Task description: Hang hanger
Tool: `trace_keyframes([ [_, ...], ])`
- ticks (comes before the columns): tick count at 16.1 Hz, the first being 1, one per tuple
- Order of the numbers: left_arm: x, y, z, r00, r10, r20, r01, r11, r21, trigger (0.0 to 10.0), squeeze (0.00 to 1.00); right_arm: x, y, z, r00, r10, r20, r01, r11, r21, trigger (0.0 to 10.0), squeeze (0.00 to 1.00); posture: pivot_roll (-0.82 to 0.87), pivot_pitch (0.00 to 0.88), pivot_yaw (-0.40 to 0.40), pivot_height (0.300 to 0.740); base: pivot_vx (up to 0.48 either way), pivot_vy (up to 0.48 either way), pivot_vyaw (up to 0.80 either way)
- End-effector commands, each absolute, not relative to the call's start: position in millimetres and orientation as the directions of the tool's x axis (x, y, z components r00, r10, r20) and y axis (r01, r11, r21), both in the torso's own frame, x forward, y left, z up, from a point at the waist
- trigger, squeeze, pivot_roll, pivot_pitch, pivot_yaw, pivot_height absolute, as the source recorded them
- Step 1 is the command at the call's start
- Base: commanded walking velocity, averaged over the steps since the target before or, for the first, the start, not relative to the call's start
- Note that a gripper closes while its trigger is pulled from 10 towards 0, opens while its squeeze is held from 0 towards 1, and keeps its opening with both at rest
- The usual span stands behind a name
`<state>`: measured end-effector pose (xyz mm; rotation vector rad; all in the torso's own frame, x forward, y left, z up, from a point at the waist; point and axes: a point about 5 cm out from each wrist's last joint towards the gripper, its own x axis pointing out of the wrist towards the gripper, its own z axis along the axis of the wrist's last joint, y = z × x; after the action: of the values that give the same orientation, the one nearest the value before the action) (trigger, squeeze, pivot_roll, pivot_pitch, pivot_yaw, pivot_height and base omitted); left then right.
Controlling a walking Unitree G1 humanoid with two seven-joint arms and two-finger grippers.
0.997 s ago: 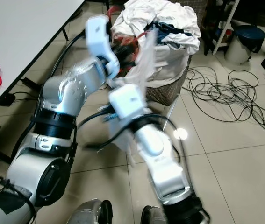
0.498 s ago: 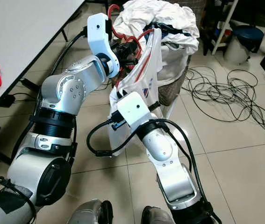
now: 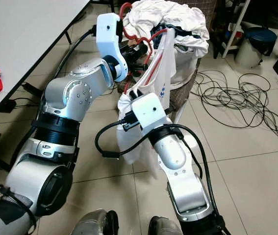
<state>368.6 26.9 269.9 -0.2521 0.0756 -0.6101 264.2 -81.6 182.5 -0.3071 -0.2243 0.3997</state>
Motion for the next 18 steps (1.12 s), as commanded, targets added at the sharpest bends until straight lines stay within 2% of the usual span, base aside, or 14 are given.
trace_keyframes([
  [1, 366, 26, 286, 0.802, -0.594, 0.055, 0.593, 0.781, -0.196, 10.0, 0.00, 264, -83, 187, 0.896, 0.411, 0.168, -0.346, 0.883, -0.317, 10.0, 1.00, -0.12, 0.061, 0.082, 0.740, 0.000, 0.000, 0.00],
  [6, 373, 34, 288, 0.815, -0.577, 0.057, 0.576, 0.796, -0.187, 10.0, 0.00, 257, -82, 184, 0.880, 0.447, 0.159, -0.382, 0.867, -0.321, 10.0, 1.00, -0.12, 0.060, 0.081, 0.740, 0.000, 0.000, 0.00],
  [9, 386, 49, 296, 0.845, -0.530, 0.069, 0.534, 0.829, -0.165, 10.0, 0.00, 249, -85, 171, 0.889, 0.443, 0.119, -0.390, 0.866, -0.314, 10.0, 1.00, -0.12, 0.059, 0.087, 0.740, 0.000, 0.000, 0.00],
  [11, 388, 58, 307, 0.806, -0.585, 0.094, 0.590, 0.806, -0.051, 10.0, 0.00, 243, -89, 173, 0.883, 0.445, 0.152, -0.378, 0.864, -0.333, 10.0, 1.00, -0.12, 0.054, 0.090, 0.740, 0.000, 0.000, 0.00],
  [12, 386, 61, 308, 0.747, -0.660, 0.082, 0.656, 0.752, 0.070, 10.0, 0.00, 245, -98, 182, 0.883, 0.425, 0.198, -0.348, 0.877, -0.330, 10.0, 0.25, -0.12, 0.053, 0.090, 0.740, 0.000, 0.000, 0.00],
  [13, 385, 62, 308, 0.725, -0.686, 0.071, 0.677, 0.727, 0.112, 10.0, 0.00, 246, -102, 185, 0.883, 0.417, 0.215, -0.337, 0.883, -0.327, 10.0, 0.25, -0.12, 0.053, 0.090, 0.740, 0.000, 0.000, 0.00],
  [14, 380, 70, 301, 0.654, -0.757, 0.006, 0.730, 0.633, 0.258, 10.0, 0.00, 254, -123, 202, 0.886, 0.355, 0.299, -0.238, 0.901, -0.363, 10.0, 0.00, -0.12, 0.052, 0.094, 0.740, 0.000, 0.000, 0.00],
  [15, 378, 81, 293, 0.616, -0.786, -0.056, 0.757, 0.571, 0.317, 10.0, 0.00, 259, -143, 213, 0.886, 0.339, 0.315, -0.198, 0.892, -0.406, 10.0, 0.00, -0.12, 0.051, 0.094, 0.740, 0.000, 0.000, 0.00],
  [16, 380, 91, 288, 0.612, -0.784, -0.099, 0.764, 0.555, 0.329, 10.0, 0.00, 263, -161, 216, 0.900, 0.333, 0.280, -0.185, 0.876, -0.445, 10.0, 0.00, -0.12, 0.050, 0.093, 0.740, 0.000, 0.000, 0.00],
  [17, 380, 93, 287, 0.609, -0.785, -0.111, 0.768, 0.549, 0.329, 10.0, 0.00, 265, -166, 216, 0.906, 0.326, 0.270, -0.177, 0.871, -0.457, 10.0, 0.00, -0.12, 0.050, 0.092, 0.740, 0.000, 0.000, 0.00],
  [18, 379, 101, 286, 0.581, -0.801, -0.144, 0.784, 0.502, 0.366, 10.0, 0.00, 267, -176, 220, 0.900, 0.385, 0.203, -0.255, 0.845, -0.470, 10.0, 0.00, -0.11, 0.047, 0.085, 0.740, 0.000, 0.000, 0.00],
])
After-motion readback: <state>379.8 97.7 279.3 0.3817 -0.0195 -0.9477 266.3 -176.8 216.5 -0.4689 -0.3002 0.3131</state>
